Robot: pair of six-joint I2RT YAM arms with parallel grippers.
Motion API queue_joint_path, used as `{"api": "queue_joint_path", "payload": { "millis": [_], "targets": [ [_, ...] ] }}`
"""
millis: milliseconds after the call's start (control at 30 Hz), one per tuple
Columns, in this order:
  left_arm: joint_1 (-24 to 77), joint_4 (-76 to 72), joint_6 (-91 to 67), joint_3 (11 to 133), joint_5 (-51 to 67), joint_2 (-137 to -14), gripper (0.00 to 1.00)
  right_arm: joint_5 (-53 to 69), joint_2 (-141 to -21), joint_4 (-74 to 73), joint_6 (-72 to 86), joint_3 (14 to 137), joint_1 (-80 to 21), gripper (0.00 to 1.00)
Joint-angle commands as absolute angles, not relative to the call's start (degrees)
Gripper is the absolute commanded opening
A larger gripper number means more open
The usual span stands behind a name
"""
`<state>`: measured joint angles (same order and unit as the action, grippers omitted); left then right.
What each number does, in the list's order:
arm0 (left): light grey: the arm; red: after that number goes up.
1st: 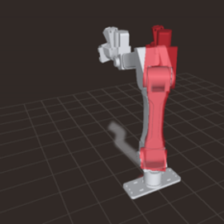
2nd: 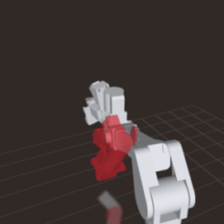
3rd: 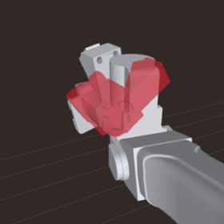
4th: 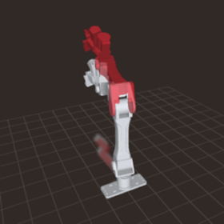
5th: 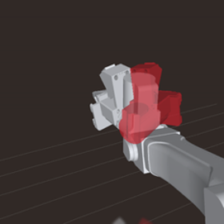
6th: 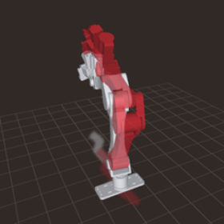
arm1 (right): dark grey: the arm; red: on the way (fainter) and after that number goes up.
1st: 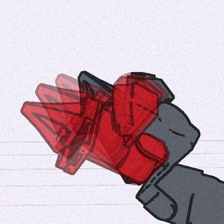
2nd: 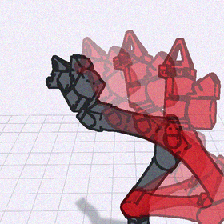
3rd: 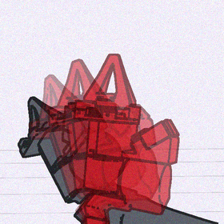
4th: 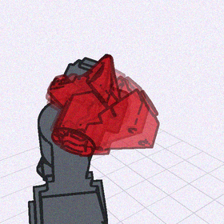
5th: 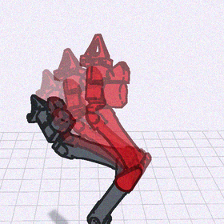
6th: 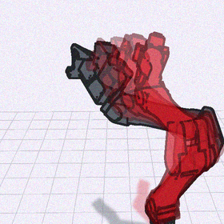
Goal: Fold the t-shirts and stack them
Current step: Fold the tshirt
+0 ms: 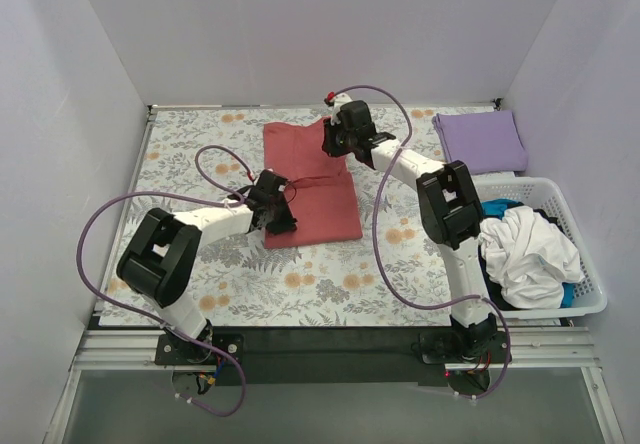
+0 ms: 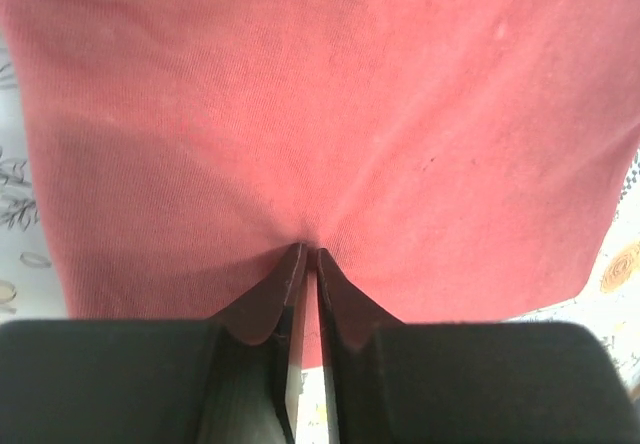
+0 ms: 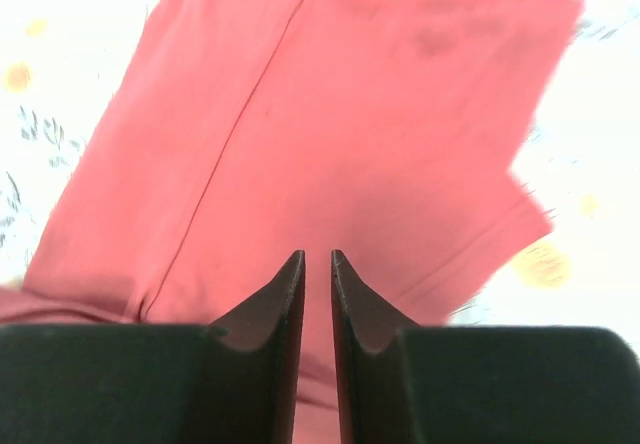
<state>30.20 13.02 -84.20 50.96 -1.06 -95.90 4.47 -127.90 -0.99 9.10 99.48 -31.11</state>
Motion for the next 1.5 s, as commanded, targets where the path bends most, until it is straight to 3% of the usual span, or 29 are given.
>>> {"api": "queue_joint_path", "payload": {
  "millis": [0, 267, 533, 800, 1133, 1300, 1467],
  "targets": [
    [30.59, 17.22, -83.58, 50.18, -0.52, -91.59, 0.09, 6.41, -125.52, 0.09, 7.03, 102.14, -30.15, 0.23],
    [27.87, 18.02, -82.71, 55.10, -6.23, -90.52, 0.16, 14.94, -110.14, 0.79, 10.10, 84.13, -30.06, 0.30],
    [25.05, 18.11, -81.56, 60.11, -8.87, -97.64, 0.15, 16.43, -95.72, 3.25, 11.95, 66.65, -30.06, 0.31],
    [20.92, 17.76, -79.37, 70.90, -12.30, -105.99, 0.15, 18.19, -89.13, 5.89, 13.71, 58.89, -30.15, 0.31],
    [13.63, 20.29, -79.01, 85.95, -7.92, -118.13, 0.17, 22.39, -93.95, 9.31, 14.94, 59.58, -27.26, 0.36],
    [13.45, 16.19, -79.89, 78.68, -4.23, -108.65, 0.27, 29.87, -102.63, 12.03, 17.13, 65.64, -23.83, 0.36],
    [13.45, 9.16, -81.12, 67.87, -0.27, -100.38, 0.27, 36.47, -110.90, 14.85, 22.05, 73.11, -22.15, 0.37]
  ]
}}
